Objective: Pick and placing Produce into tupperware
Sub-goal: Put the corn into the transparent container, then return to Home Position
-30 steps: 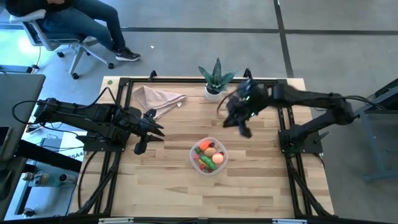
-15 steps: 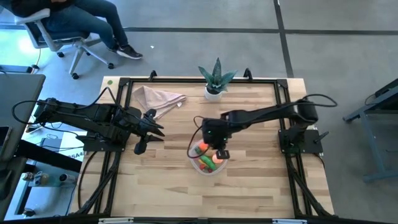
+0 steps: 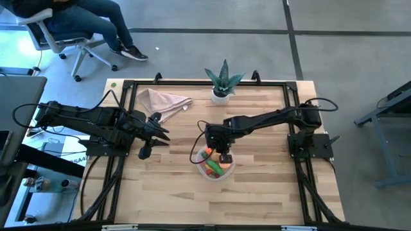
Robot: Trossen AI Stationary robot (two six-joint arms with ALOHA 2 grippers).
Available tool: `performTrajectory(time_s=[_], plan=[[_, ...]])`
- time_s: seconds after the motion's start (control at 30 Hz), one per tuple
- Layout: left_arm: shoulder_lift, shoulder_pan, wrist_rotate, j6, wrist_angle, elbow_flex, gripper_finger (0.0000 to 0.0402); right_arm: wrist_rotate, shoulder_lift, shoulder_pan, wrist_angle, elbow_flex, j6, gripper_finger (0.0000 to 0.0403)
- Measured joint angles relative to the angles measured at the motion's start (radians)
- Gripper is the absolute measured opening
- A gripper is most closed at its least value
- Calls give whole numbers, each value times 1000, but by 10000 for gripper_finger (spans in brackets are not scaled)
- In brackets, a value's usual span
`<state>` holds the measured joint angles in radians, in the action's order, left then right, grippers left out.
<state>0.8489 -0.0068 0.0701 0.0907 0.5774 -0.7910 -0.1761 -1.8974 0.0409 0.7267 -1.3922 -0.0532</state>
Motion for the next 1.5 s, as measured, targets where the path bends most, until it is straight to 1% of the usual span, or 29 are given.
performTrajectory(time_s=[0.2,0.43,0.93,1.2,1.37,1.43,1.5], plan=[[0,0,0,0,-1,0,83,17,-18,-14,-4,0,3,18],[0,0,0,0,0,0,83,3,-18,-14,-6,0,4,20],[0,0,0,0,0,0,83,2,-18,-14,-6,0,28,70],[0,0,0,0,0,0,83,1,-11,-14,29,0,28,74],[0,0,0,0,0,0,83,-1,50,-14,109,0,31,74],[0,0,0,0,0,0,83,2,96,-14,149,0,40,74],[0,0,0,0,0,0,83,31,159,-14,192,0,57,74]])
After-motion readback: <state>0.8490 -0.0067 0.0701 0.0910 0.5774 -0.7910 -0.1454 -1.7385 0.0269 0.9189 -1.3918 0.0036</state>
